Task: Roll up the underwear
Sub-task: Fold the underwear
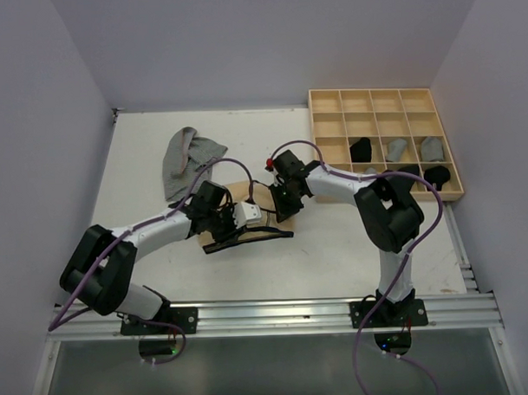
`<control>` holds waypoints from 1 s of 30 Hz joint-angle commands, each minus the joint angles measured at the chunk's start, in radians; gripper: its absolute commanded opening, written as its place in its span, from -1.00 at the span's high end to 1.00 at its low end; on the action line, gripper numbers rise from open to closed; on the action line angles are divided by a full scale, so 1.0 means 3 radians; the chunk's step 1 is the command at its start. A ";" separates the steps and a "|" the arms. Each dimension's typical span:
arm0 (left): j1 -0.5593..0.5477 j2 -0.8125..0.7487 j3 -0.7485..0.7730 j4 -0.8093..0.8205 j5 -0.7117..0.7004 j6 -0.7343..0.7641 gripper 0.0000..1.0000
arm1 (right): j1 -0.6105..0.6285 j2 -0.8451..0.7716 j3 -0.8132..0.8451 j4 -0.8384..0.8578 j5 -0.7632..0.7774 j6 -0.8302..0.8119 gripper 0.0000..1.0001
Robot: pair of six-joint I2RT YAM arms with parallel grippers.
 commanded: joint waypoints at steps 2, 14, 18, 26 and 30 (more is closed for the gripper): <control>-0.0064 0.0085 0.0114 0.0249 -0.0071 -0.0070 0.09 | 0.0000 0.0082 -0.0016 0.0053 -0.0002 0.0010 0.79; -0.0095 0.0152 0.0125 0.0321 -0.0127 -0.0116 0.74 | -0.0005 0.0093 -0.0031 0.0053 -0.0022 -0.0005 0.80; -0.0095 0.0090 0.0114 0.0245 -0.0055 -0.0086 0.93 | -0.0005 0.0098 -0.0036 0.0037 -0.0012 -0.0005 0.80; -0.0095 -0.0242 0.0043 0.0009 0.0159 -0.0004 1.00 | -0.0010 0.0093 -0.0052 0.0032 0.0004 -0.0015 0.81; -0.0095 -0.0253 0.0017 -0.0149 0.0221 0.0108 1.00 | -0.0010 0.0088 -0.0067 0.0032 0.0009 -0.0020 0.81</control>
